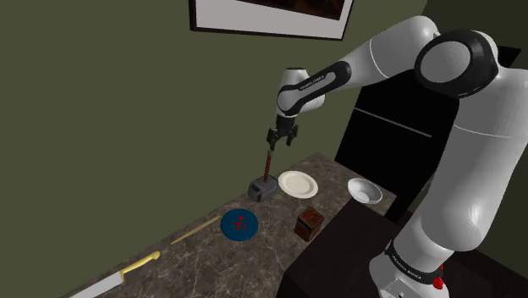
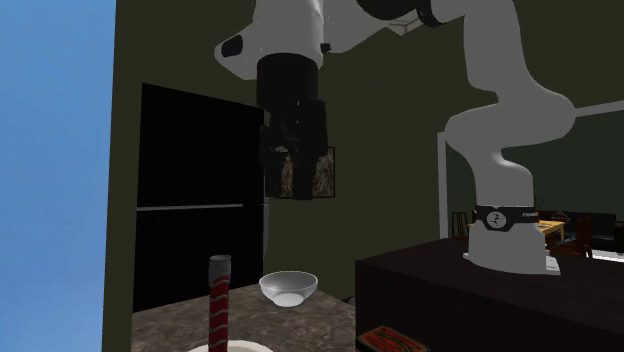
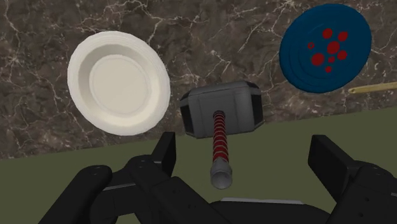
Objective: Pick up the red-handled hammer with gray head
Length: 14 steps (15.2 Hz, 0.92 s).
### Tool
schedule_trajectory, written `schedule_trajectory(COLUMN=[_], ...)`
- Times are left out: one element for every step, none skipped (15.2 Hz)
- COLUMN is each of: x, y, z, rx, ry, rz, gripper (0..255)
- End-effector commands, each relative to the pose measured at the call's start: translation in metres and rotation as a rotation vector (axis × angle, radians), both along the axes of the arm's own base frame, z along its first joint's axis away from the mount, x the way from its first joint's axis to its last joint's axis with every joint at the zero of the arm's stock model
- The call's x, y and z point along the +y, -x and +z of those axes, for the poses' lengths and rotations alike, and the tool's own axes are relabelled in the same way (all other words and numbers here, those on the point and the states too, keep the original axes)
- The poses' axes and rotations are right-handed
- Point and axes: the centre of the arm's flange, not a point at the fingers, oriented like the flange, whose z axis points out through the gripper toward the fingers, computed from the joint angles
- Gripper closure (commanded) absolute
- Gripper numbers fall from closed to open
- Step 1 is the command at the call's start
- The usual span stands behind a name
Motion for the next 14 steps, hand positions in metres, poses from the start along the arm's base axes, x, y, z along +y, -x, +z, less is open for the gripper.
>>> schedule_trajectory(x=[-0.005, -0.008, -0.011, -0.015, -0.018, -0.022, -0.022, -0.022, -0.022, -0.022, -0.022, -0.022, -0.022, -0.022], y=[-0.019, -0.029, -0.039, -0.048, -0.058, -0.067, -0.067, -0.067, -0.067, -0.067, -0.067, -0.067, -0.067, -0.067], z=[-0.016, -0.025, -0.033, -0.041, -0.049, -0.057, -0.062, -0.067, -0.072, -0.078, -0.083, -0.088, -0.094, -0.097], rx=[-0.003, -0.004, -0.006, -0.007, -0.008, -0.009, -0.009, -0.009, -0.009, -0.009, -0.009, -0.009, -0.009, -0.009], ry=[0.003, 0.005, 0.006, 0.008, 0.010, 0.011, 0.011, 0.011, 0.011, 0.011, 0.011, 0.011, 0.011, 0.011], rz=[-0.019, -0.029, -0.038, -0.047, -0.057, -0.065, -0.065, -0.065, -0.065, -0.065, -0.065, -0.065, -0.065, -0.065], gripper=[0, 0, 0, 0, 0, 0, 0, 0, 0, 0, 0, 0, 0, 0])
